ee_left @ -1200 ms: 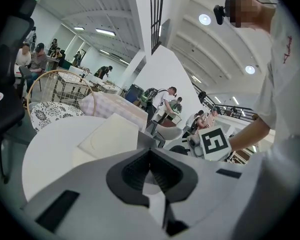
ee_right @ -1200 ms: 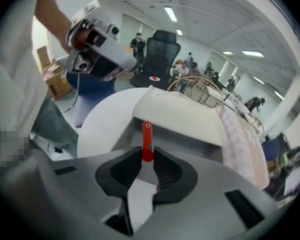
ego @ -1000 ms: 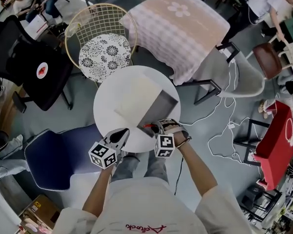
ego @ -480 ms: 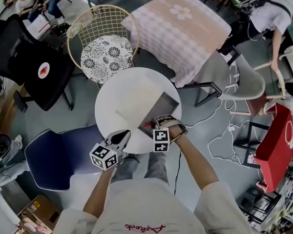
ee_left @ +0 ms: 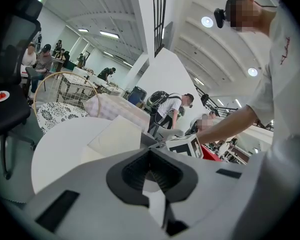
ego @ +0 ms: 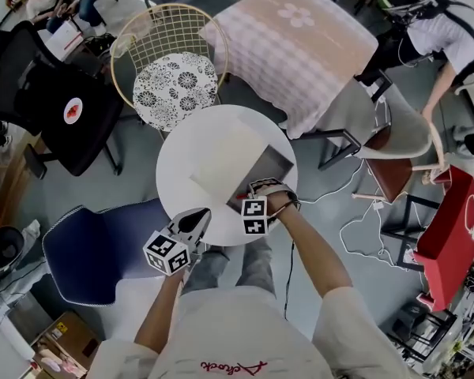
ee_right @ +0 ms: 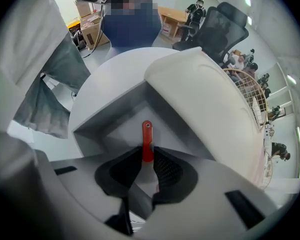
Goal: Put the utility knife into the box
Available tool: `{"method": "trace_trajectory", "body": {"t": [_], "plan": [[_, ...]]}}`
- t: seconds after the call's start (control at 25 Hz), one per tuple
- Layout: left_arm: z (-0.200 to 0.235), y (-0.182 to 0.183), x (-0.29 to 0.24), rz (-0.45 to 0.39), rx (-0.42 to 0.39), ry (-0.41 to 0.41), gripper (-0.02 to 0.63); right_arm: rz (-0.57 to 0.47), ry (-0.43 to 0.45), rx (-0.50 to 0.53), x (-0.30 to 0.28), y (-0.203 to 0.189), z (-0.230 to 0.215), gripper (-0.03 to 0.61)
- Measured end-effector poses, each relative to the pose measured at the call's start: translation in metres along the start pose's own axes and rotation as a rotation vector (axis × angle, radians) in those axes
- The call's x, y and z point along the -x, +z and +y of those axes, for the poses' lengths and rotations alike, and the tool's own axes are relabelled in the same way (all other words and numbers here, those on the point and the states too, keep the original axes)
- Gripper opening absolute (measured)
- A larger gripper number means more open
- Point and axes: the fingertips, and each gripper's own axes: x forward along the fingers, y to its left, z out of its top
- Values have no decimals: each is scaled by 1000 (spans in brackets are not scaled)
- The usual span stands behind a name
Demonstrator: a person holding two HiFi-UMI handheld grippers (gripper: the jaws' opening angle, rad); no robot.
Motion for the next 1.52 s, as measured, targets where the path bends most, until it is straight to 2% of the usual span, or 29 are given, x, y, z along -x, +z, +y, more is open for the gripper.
{"method": "trace_trajectory", "body": {"t": [0.36, 0.68, 0.88, 1.2, 1.4, 1.52], "plan": [[6, -1, 8, 3, 6, 10, 11, 0, 50, -28, -8, 4, 0, 81], [2, -3, 6, 2, 5, 6, 11, -16, 34, -64, -9, 1, 0, 81], [1, -4, 7, 5, 2, 1, 11, -51, 32, -123, -1, 5, -5, 181], [-3, 1, 5, -8, -9, -17, 11, -51, -14, -96, 11, 5, -8, 187], [-11, 5, 4, -15, -16, -37, 11, -48, -57, -103, 25, 0, -12, 168], [-16, 10, 2, -28, -31, -45, 11, -42, -118, -103, 35, -4, -17, 65]]}}
